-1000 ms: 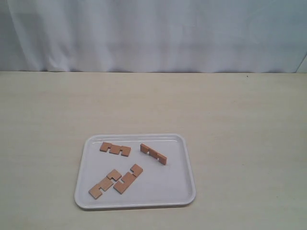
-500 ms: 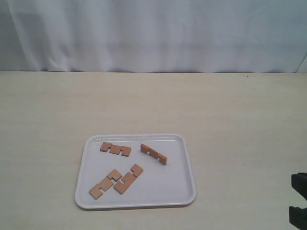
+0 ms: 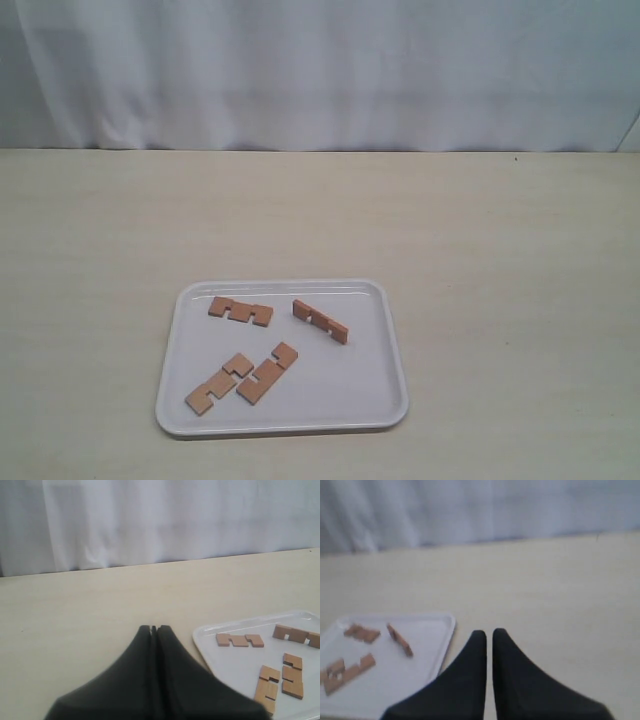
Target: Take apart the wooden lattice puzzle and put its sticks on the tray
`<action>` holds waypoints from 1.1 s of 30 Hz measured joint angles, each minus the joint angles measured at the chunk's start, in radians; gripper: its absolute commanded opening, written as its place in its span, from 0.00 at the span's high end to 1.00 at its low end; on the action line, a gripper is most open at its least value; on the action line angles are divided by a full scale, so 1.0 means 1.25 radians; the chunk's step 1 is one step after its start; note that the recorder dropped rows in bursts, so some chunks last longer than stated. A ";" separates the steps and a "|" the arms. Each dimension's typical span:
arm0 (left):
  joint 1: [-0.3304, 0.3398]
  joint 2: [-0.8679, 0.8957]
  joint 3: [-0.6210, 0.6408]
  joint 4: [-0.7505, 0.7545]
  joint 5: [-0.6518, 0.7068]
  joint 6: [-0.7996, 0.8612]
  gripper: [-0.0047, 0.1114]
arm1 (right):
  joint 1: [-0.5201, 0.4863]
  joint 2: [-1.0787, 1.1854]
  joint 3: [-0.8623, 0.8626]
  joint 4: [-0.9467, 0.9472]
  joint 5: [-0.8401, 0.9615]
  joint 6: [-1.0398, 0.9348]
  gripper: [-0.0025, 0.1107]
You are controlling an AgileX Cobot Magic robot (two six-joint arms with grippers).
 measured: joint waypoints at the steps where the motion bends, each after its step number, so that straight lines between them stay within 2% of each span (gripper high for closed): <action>1: 0.000 0.000 0.000 0.000 0.000 0.000 0.96 | -0.014 -0.034 0.000 0.003 -0.010 0.000 0.94; 9: 0.000 0.000 0.000 0.000 0.000 0.000 0.96 | -0.089 -0.072 0.000 0.015 -0.059 0.001 0.94; 33: 0.000 0.000 0.000 0.000 0.000 0.000 0.96 | -0.096 -0.072 0.000 0.015 -0.053 0.001 0.94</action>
